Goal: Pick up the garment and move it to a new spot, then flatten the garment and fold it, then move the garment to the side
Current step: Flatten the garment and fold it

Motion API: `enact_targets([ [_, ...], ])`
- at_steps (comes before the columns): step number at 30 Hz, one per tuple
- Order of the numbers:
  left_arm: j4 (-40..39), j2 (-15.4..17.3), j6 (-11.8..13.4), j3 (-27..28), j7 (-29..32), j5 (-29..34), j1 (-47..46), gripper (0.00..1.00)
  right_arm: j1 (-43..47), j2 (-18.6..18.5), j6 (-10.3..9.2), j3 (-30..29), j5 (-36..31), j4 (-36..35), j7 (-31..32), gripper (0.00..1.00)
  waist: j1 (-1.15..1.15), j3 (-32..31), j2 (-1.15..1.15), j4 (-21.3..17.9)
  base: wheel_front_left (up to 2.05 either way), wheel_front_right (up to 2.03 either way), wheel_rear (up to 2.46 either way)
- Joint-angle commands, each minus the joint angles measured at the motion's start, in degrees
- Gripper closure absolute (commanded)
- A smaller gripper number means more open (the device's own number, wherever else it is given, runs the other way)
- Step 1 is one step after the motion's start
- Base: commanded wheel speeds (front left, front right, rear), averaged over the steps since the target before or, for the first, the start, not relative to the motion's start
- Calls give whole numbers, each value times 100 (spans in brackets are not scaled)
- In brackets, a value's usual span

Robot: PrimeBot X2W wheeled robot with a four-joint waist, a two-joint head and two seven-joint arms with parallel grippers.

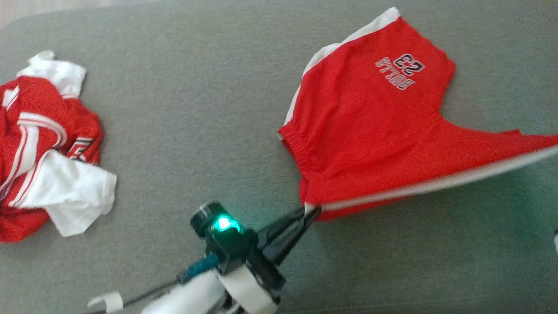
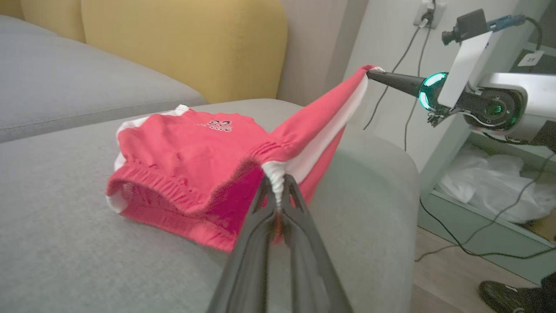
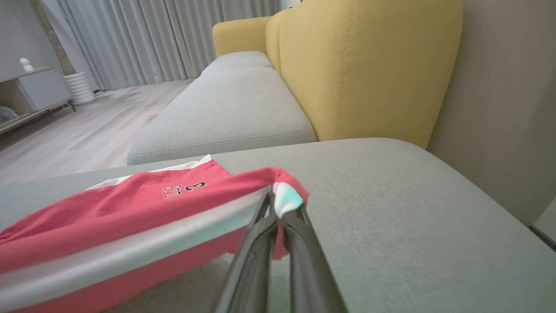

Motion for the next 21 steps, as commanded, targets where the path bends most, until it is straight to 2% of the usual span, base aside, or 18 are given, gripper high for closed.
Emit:
enact_targets([
  [1,-130,-29,-41,327,-30,-111,-454,100,-517,-220,37,56,-29,-161,230,100,1,157,0,193,0,0,0],
  [5,232,-363,-152,469,-5,-380,-1009,100,-1441,-446,37,335,-84,272,648,100,1,437,0,488,0,0,0],
  [6,232,-363,-152,469,-5,-380,-1009,100,-1441,-446,37,335,-84,272,648,100,1,437,0,488,0,0,0],
  [12,936,-778,-238,566,64,-797,-1687,100,-2867,-713,37,1022,-181,1265,901,100,1,751,0,766,0,0,0],
  [21,1584,-1047,-273,509,46,-1329,-2168,100,-4459,-753,37,2114,-228,2617,888,100,1,1095,0,1018,0,0,0],
])
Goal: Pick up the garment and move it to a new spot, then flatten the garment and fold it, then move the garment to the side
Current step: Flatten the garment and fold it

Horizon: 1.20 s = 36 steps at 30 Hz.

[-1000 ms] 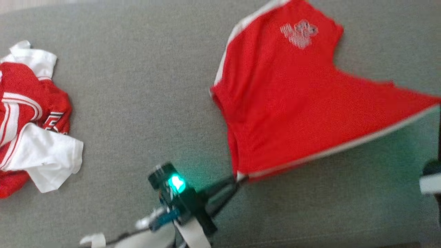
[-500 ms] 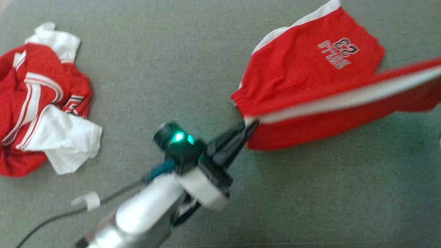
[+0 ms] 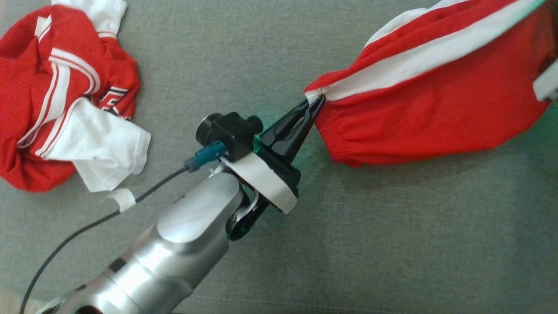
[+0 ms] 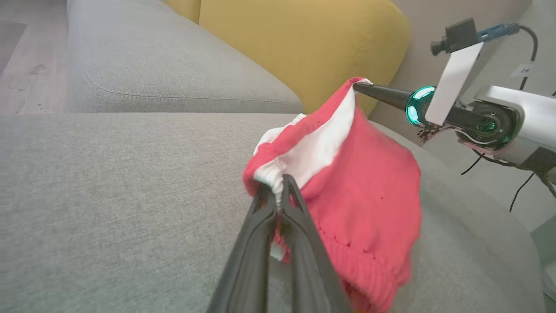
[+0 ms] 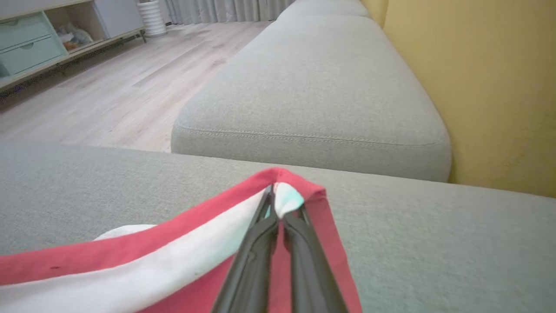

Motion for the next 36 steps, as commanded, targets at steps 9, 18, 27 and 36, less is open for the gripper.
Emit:
enact_targets([
  [9,191,-8,-31,10,-159,-8,-215,0,-387,-125,37,651,296,682,-549,0,-2,67,0,153,0,0,0],
  [18,-1488,-194,1122,1797,-177,1443,1224,0,-127,-707,37,951,629,1434,-651,0,-2,-66,0,320,0,0,0],
  [27,-3073,-366,1295,2824,-178,2689,2820,0,-168,-738,37,1107,1173,2412,-293,18,-2,-53,0,570,0,0,0],
  [36,-3310,-451,1153,3137,-178,3082,3254,0,-136,-481,37,1059,1802,2818,-577,100,-2,-354,0,449,0,0,0],
])
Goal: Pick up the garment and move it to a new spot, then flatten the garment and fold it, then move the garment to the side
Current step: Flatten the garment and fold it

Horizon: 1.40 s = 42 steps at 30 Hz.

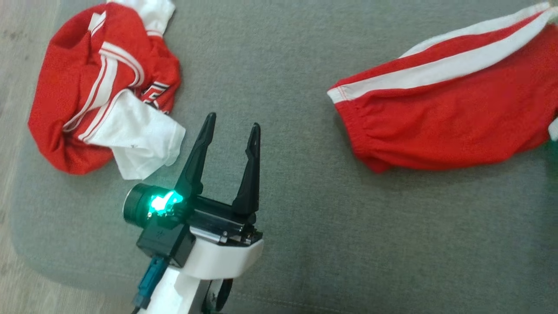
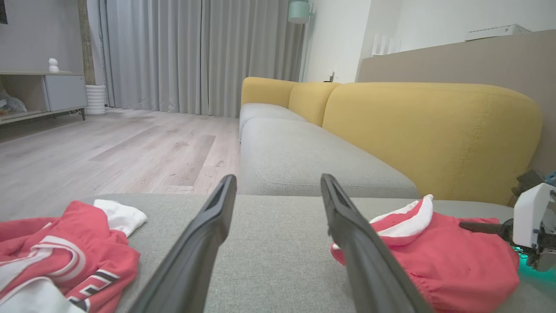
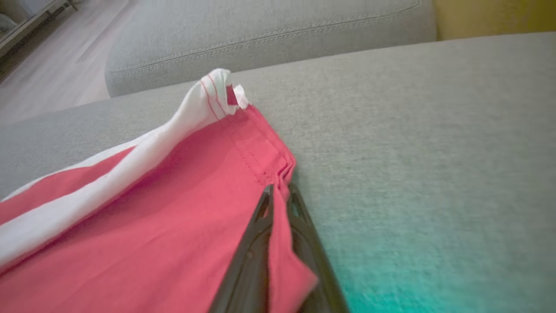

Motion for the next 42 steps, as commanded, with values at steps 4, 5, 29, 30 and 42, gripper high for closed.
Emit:
enact_targets([
  [4,-105,-11,-103,318,-29,128,124,0,395,-2,37,43,98,154,-352,100,0,-439,0,-396,0,0,0],
  [5,-77,-14,-130,338,-29,141,156,0,468,1,37,60,108,192,-400,100,0,-517,0,-475,0,0,0],
  [29,370,-49,-239,252,-29,-184,386,0,866,240,37,875,-184,-1629,-1156,100,0,-1386,0,-830,0,0,0],
  [30,365,-49,-227,241,-29,-201,395,0,889,297,37,983,-230,-1805,-1112,100,0,-1408,0,-809,0,0,0],
  [42,318,-50,-160,208,-29,-262,387,0,1444,1069,37,1994,-506,-2656,-543,15,0,-1393,0,-603,0,0,0],
])
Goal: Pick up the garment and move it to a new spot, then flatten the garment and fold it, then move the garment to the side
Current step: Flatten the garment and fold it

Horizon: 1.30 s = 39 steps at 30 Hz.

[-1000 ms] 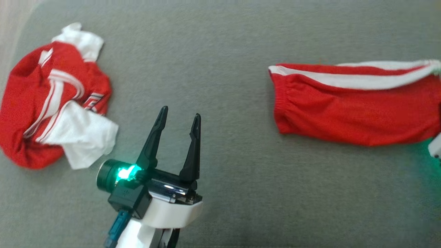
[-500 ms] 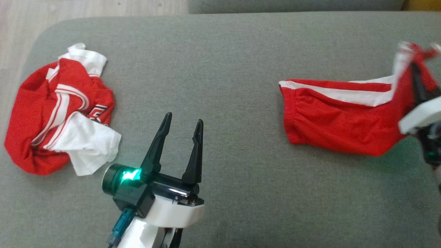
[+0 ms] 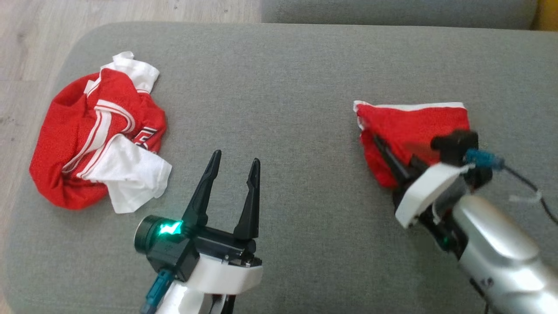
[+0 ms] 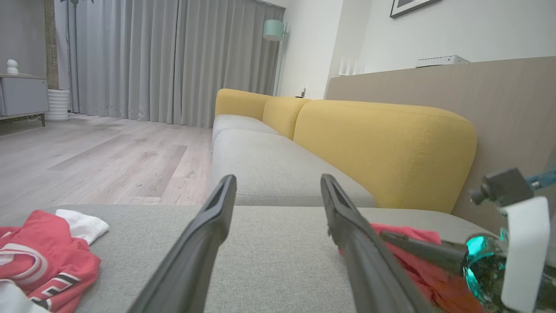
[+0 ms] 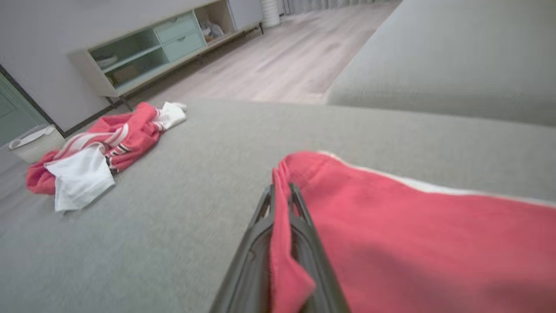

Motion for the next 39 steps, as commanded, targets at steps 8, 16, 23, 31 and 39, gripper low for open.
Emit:
enact_targets([
  [8,-121,-29,63,202,-29,-76,19,0,713,154,37,-822,117,-124,-726,0,0,-382,0,19,0,0,0],
  [16,63,-29,104,378,-29,54,498,0,2281,213,37,-2543,-542,-1122,-996,0,0,-1028,0,-30,0,0,0],
  [23,534,-29,312,826,-29,331,901,0,3493,801,37,-3600,-1792,-2061,-999,0,0,-1342,0,-2,0,0,0],
  [31,1200,-28,335,1263,-29,525,1207,0,3932,1033,37,-3607,-2613,-2077,-1000,0,0,-1599,0,18,0,0,0],
  [39,1296,-28,159,1421,-29,682,1259,0,4072,1247,37,-3875,-2823,-1861,-1000,0,0,-1675,0,42,0,0,0],
])
